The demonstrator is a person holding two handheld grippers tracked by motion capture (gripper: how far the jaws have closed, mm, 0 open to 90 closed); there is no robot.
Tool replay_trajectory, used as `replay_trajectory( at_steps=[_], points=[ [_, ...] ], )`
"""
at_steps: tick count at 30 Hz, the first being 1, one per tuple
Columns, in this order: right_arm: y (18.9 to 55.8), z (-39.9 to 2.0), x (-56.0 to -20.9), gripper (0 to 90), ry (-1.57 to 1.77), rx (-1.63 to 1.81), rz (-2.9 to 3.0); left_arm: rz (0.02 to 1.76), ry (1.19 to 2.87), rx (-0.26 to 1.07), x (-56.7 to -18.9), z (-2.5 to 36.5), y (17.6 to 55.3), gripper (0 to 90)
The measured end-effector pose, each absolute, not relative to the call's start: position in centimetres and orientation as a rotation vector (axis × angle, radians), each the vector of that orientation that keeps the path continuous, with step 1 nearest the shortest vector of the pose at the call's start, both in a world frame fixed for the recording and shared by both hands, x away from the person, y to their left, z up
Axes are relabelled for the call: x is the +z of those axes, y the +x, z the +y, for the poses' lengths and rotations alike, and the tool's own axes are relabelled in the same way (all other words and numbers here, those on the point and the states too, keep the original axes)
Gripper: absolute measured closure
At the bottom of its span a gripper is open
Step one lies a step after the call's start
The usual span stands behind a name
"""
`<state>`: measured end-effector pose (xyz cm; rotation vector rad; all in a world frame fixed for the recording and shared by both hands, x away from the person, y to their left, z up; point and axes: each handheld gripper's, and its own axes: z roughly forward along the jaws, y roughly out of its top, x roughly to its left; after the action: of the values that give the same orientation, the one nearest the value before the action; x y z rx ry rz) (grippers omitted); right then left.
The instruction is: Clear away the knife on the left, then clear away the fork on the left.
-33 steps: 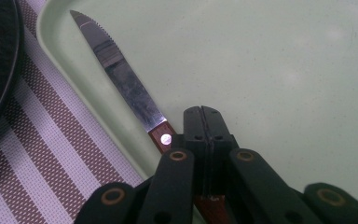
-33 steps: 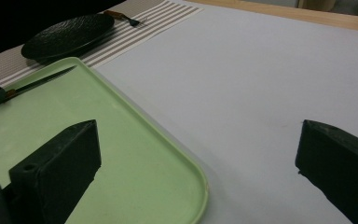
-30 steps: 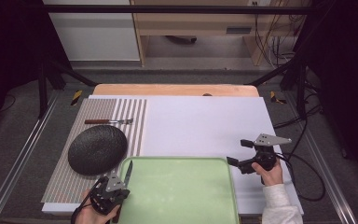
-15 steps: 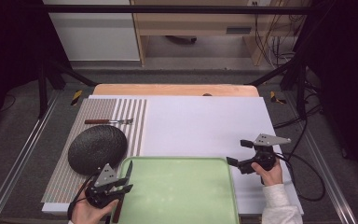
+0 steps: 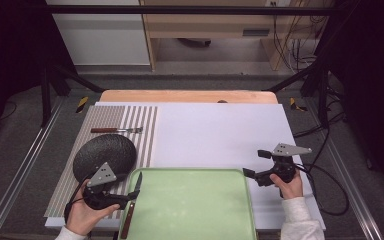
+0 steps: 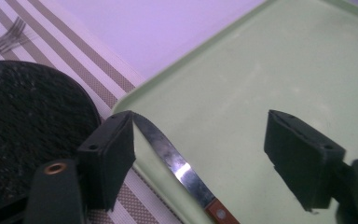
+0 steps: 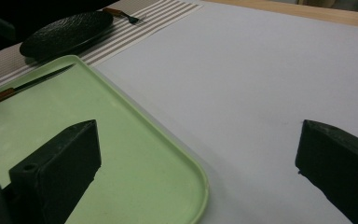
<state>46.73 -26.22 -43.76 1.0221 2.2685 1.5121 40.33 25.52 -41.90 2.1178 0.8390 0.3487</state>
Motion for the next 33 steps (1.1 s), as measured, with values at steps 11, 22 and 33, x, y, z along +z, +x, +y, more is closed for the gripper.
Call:
replay_trajectory(
  at_steps=[11,22,33],
  points=[
    [46.7,-26.2,-43.7,0.5,1.027,1.519,2.263,0.763,2.186,0.407,-40.7,26.1,42.1,3.1],
    [46.7,-26.3,-43.7,0.5,1.032,1.520,2.259,0.702,2.257,0.469,-39.7,26.7,44.0,0.0],
    [46.8,-26.3,-43.7,0.5,1.032,1.522,2.257,0.627,2.318,0.537,-38.6,27.2,45.4,0.1]
  ],
)
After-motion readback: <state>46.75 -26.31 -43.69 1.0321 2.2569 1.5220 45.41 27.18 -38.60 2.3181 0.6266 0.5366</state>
